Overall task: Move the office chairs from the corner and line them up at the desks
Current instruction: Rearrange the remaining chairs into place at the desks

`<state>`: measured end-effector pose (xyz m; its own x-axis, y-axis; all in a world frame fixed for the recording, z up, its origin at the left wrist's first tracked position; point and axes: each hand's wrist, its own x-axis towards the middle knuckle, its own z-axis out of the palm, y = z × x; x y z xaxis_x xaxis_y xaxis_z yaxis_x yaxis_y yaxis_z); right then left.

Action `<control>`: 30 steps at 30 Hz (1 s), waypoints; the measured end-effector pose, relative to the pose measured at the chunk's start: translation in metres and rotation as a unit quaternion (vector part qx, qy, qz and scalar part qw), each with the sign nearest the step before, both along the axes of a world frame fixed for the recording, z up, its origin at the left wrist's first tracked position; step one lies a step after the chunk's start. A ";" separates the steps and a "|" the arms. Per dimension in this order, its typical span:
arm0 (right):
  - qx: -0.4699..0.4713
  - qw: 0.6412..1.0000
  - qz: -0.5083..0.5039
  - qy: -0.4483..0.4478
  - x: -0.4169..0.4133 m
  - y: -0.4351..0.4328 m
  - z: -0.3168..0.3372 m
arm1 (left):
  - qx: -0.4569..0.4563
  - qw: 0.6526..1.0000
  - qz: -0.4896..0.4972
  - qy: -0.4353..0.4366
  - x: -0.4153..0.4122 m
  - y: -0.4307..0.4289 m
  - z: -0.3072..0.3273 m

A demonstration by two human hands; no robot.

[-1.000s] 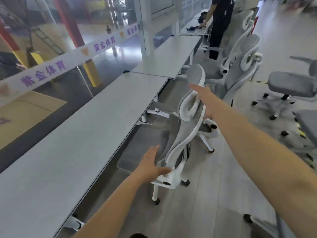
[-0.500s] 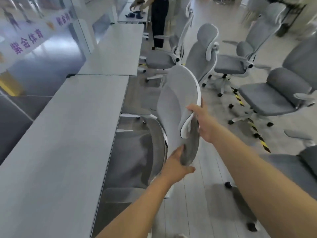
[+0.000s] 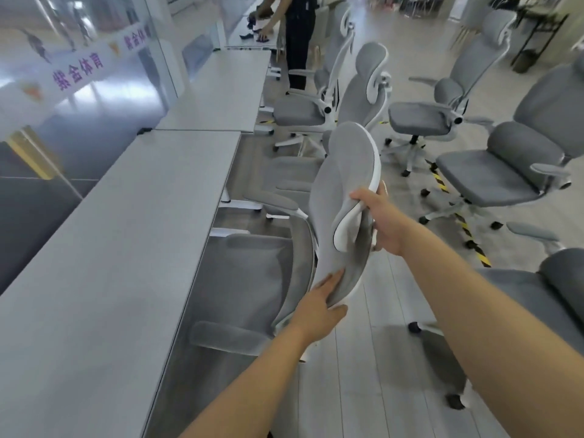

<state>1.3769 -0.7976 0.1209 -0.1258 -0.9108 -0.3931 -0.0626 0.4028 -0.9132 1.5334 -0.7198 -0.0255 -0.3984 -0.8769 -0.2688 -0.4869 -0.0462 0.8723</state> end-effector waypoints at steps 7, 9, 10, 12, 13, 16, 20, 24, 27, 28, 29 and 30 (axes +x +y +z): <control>0.019 0.999 0.021 0.028 -0.051 0.094 0.003 | -0.014 0.999 0.039 -0.003 -0.057 0.108 0.000; 0.025 0.999 0.018 0.036 -0.067 0.121 0.004 | -0.023 0.998 0.053 0.003 -0.075 0.144 -0.001; 0.025 0.999 0.016 0.042 -0.074 0.134 0.004 | -0.028 0.998 0.056 0.005 -0.084 0.160 -0.002; 0.024 0.998 0.015 0.053 -0.090 0.160 0.004 | -0.038 0.998 0.052 -0.001 -0.100 0.187 -0.004; 0.024 0.998 0.017 0.059 -0.098 0.173 0.004 | -0.045 0.998 0.045 -0.007 -0.107 0.200 -0.005; 0.039 0.996 0.047 0.068 -0.123 0.209 0.004 | -0.073 0.996 0.007 -0.057 -0.126 0.234 -0.008; 0.043 0.995 0.061 0.073 -0.147 0.246 0.003 | -0.100 0.992 -0.009 -0.070 -0.144 0.274 -0.015; 0.052 0.995 0.044 0.078 -0.157 0.277 0.000 | -0.099 0.992 -0.044 -0.067 -0.151 0.300 -0.018; 0.060 0.995 0.035 0.066 -0.163 0.293 0.003 | -0.104 0.991 -0.049 -0.068 -0.154 0.314 -0.017; 0.063 0.995 0.038 0.062 -0.164 0.298 0.003 | -0.104 0.991 -0.047 -0.066 -0.155 0.319 -0.017; 0.064 0.995 0.043 0.058 -0.166 0.302 0.004 | -0.103 0.992 -0.045 -0.062 -0.155 0.322 -0.016; 0.065 0.995 0.046 0.053 -0.167 0.305 0.004 | -0.100 0.992 -0.043 -0.058 -0.155 0.325 -0.016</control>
